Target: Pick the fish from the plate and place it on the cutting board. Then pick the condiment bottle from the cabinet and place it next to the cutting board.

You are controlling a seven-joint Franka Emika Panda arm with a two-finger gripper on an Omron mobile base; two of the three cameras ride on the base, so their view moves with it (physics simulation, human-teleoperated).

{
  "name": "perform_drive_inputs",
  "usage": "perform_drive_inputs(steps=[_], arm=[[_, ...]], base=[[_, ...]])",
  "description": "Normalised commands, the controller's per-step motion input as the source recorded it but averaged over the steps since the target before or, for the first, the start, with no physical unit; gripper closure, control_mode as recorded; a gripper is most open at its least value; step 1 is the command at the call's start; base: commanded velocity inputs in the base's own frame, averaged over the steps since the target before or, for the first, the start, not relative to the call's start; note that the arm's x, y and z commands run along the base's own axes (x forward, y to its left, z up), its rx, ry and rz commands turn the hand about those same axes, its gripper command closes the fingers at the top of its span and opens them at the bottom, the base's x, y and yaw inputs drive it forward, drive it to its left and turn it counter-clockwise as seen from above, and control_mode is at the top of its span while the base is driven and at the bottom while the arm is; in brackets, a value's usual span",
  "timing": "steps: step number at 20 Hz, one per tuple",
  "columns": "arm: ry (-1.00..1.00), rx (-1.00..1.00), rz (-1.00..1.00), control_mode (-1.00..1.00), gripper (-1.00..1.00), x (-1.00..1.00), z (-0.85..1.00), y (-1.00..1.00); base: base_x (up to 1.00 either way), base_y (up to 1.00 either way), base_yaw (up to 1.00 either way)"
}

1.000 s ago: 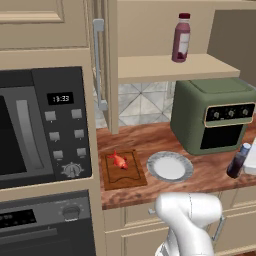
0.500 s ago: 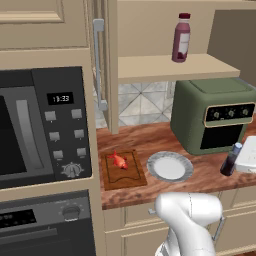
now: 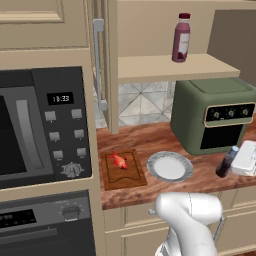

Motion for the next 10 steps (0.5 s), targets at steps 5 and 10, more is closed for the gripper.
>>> perform_drive_inputs(steps=[5,10], arm=[[-0.03,0.01,0.00,-1.00,1.00,0.35,-0.18,-0.03],[-0.02,0.00,0.00,-1.00,1.00,0.37,-0.17,0.00]], base=[[0.00,0.00,0.00],[0.00,0.00,0.00]])
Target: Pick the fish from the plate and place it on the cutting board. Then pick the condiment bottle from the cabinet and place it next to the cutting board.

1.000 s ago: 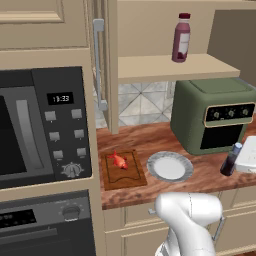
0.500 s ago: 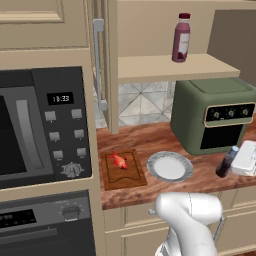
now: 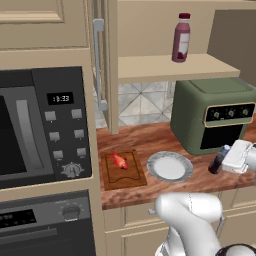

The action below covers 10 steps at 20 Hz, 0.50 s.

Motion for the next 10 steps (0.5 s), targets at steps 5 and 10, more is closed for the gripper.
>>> perform_drive_inputs(steps=[5,10], arm=[[-0.01,0.00,0.00,-1.00,1.00,0.33,-0.21,-0.01],[-0.01,0.00,0.00,-1.00,1.00,0.27,-0.16,-0.02]], base=[[0.00,0.00,0.00],[0.00,0.00,0.00]])
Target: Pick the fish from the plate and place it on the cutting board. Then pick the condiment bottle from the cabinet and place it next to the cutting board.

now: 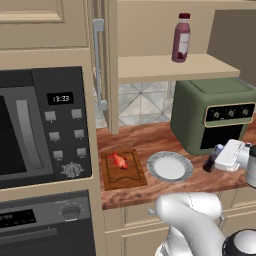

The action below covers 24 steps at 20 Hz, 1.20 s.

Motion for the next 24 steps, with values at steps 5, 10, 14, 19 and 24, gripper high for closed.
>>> perform_drive_inputs(steps=[5,10,14,19,24], arm=[[0.00,0.00,0.00,-1.00,1.00,0.16,-0.12,-0.03],[-0.02,0.00,0.00,-1.00,1.00,0.06,-0.19,-0.05],[-0.02,0.00,0.00,-1.00,1.00,0.08,-0.17,-0.02],[-0.01,0.00,0.00,-1.00,1.00,0.11,-0.15,-0.01],[0.00,0.00,0.00,-1.00,1.00,0.15,-0.16,0.00]], base=[[0.00,0.00,0.00],[0.00,0.00,0.00],[0.00,0.00,0.00],[0.00,0.00,0.00],[0.00,0.00,0.00]])
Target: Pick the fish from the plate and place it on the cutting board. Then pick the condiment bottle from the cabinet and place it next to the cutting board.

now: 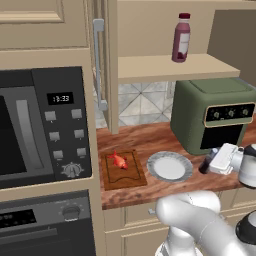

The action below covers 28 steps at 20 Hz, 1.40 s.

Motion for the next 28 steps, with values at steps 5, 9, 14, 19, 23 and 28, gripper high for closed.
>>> perform_drive_inputs(steps=[5,9,14,19,23,28], arm=[[-0.01,0.00,0.00,-1.00,1.00,0.12,-0.17,0.00],[-0.01,0.00,0.00,-1.00,1.00,0.10,-0.20,0.00],[-0.02,-0.03,0.00,-1.00,1.00,0.10,-0.17,0.00],[-0.01,-0.01,0.00,-1.00,1.00,0.06,-0.08,0.00],[0.00,0.00,0.00,-1.00,1.00,0.00,0.00,0.00],[0.00,-0.01,0.00,-1.00,1.00,0.00,-0.01,0.00]], base=[[0.00,0.00,0.00],[0.00,0.00,0.00],[0.00,0.00,0.00],[0.00,0.00,0.00],[0.00,0.00,0.00],[0.00,0.00,0.00]])
